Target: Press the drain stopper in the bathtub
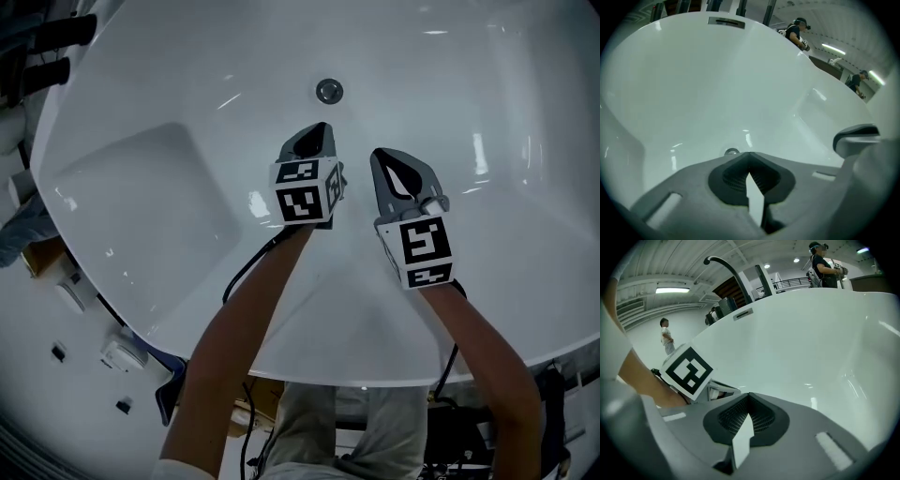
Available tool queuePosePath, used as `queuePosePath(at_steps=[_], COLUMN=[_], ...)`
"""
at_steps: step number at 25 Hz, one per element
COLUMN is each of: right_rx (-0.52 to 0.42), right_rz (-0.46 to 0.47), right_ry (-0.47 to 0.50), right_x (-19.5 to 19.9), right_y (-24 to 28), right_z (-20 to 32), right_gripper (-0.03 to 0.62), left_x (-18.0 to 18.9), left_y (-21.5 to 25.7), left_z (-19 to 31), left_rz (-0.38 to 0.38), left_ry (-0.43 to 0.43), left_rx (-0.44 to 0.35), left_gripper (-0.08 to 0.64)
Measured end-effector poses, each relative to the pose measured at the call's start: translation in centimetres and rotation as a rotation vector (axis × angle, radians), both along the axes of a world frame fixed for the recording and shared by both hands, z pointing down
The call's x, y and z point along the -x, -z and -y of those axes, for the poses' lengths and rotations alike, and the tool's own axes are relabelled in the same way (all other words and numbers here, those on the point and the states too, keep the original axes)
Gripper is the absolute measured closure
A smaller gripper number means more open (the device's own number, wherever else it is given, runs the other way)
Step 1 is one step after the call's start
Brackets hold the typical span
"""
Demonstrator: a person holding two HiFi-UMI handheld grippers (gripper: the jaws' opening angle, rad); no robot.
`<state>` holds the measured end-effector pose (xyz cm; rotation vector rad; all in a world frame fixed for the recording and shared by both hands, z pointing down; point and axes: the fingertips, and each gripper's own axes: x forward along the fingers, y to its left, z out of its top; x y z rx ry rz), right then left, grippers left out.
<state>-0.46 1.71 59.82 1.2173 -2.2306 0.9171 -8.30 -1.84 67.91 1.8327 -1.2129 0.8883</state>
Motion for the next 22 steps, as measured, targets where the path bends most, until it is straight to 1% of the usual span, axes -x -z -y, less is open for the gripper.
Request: queuePosePath(at_steps=[3, 5, 7, 9, 11, 13, 17, 22], right_rx=[-0.005, 0.003, 0.010, 0.011, 0.012, 0.018, 0.030, 0.039], right_rz=[-0.007, -0.008, -0.014, -0.025, -0.028, -0.024, -0.011, 0.010], right_ry=[0.012, 0.030, 0.063, 0.099, 0.114, 0.108, 0.101, 0.074], right_x=[0.2, 0.4, 0.8, 1.1, 1.1, 1.1, 1.5, 1.8], right_y=[-1.9, -3.4, -4.9, -6.3, -7.4, -8.2, -9.2, -10.2], right_z=[0.7, 0.7, 0.5, 0.0, -0.4, -0.6, -1.1, -1.3], right_gripper=[0.589, 0.589, 0.589, 0.589, 0.589, 0.589, 0.589, 0.589], left_x=[0.9, 1.7, 2.0, 1.9, 1.8, 1.9, 1.5, 0.8], left_y=[-3.5, -5.4, -6.9, -8.1, -9.1, -10.2, -12.5, -14.6], left_z=[0.8, 1.5, 2.2, 2.7, 3.3, 3.6, 3.4, 3.5], left_rz=[0.016, 0.050, 0.072, 0.070, 0.070, 0.065, 0.035, 0.055], left_ry=[0.032, 0.034, 0.017, -0.012, -0.032, -0.044, -0.074, -0.125], left_rx=[0.017, 0.010, 0.008, 0.011, 0.013, 0.025, 0.076, 0.089], left_gripper=[0.561, 0.561, 0.561, 0.561, 0.561, 0.561, 0.561, 0.561])
